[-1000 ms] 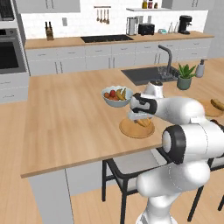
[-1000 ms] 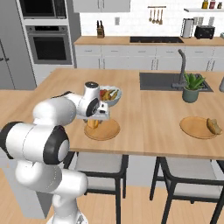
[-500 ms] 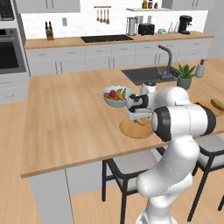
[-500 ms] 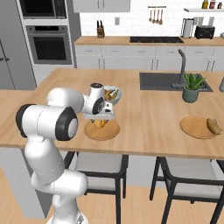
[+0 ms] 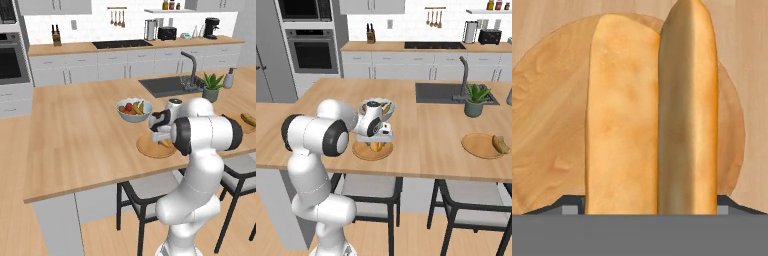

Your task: Place one bun and one sausage from the bowl on each plate.

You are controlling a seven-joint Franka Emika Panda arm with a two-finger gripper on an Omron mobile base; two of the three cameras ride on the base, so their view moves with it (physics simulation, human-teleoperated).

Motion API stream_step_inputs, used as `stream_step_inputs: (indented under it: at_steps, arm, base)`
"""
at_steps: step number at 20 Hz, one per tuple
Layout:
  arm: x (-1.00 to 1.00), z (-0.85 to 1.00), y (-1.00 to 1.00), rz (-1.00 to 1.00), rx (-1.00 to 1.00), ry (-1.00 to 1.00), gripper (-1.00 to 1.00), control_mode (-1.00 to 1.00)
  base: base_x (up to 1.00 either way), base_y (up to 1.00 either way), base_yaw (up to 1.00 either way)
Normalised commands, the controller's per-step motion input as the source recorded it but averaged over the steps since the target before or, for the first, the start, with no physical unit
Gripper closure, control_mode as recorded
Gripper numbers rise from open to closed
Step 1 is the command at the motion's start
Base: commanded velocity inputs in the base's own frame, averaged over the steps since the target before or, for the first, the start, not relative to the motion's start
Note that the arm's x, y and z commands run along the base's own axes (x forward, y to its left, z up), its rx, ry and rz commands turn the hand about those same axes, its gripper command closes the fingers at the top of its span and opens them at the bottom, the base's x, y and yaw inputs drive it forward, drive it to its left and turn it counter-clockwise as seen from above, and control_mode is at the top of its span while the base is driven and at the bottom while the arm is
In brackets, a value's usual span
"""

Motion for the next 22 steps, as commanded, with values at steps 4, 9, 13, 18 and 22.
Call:
stream_step_inputs:
  at_steps: [4, 9, 13, 18, 22]
  arm:
    - [0.28, -0.22, -0.03, 0.0, -0.01, 0.0, 1.0, -1.0]
    - [0.08, -0.11, -0.32, 0.0, 0.0, 0.0, 1.0, -1.0]
    - [0.12, -0.05, 0.21, 0.0, 0.0, 0.0, 1.0, -1.0]
    - [0.04, -0.26, 0.15, 0.0, 0.0, 0.02, -1.0, -1.0]
    - [0.0, 0.0, 0.0, 0.0, 0.0, 0.0, -1.0, -1.0]
  base:
    - [0.0, 0.0, 0.0]
    - [0.0, 0.0, 0.0]
    - [0.0, 0.0, 0.0]
    - [0.0, 0.0, 0.0]
    - [0.0, 0.0, 0.0]
